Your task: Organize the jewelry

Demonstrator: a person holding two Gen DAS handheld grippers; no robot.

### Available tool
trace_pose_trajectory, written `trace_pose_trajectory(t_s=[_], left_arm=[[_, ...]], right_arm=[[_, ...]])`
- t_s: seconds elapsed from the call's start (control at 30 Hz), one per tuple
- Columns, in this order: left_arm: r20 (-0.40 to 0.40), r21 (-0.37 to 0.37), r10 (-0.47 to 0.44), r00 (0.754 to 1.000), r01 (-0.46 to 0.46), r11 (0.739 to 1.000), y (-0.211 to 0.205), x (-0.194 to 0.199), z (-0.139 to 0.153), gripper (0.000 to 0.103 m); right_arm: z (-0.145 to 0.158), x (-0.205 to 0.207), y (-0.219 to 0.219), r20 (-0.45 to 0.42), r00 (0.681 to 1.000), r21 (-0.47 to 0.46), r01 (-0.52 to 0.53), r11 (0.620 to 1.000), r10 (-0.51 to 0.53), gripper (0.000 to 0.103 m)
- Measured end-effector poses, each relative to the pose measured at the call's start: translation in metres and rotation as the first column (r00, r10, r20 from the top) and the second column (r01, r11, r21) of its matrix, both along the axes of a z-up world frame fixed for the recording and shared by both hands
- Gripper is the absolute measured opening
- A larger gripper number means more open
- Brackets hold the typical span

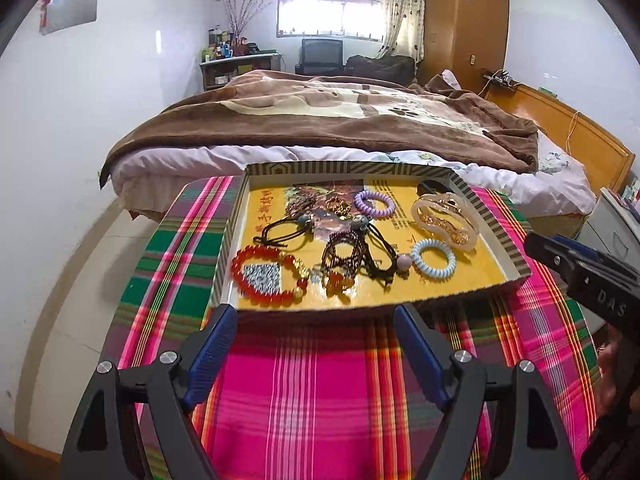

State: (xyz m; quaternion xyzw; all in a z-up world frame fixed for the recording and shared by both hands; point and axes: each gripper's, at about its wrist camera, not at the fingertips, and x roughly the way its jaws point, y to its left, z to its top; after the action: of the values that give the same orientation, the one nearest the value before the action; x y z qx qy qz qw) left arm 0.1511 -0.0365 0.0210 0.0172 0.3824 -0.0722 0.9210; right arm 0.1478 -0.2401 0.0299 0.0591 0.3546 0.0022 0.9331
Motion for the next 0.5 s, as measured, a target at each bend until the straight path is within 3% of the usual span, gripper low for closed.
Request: trace_pose_trajectory(t_s=[0.5], left_arm=[[-0.006, 0.029, -0.001, 1.0, 0.001, 1.0, 0.001, -0.038, -0.01, 0.081]], right_arm=[[-0.017, -0.054, 0.022, -0.007, 0.999, -0.044, 0.039, 0.998, -0.039, 0.052]])
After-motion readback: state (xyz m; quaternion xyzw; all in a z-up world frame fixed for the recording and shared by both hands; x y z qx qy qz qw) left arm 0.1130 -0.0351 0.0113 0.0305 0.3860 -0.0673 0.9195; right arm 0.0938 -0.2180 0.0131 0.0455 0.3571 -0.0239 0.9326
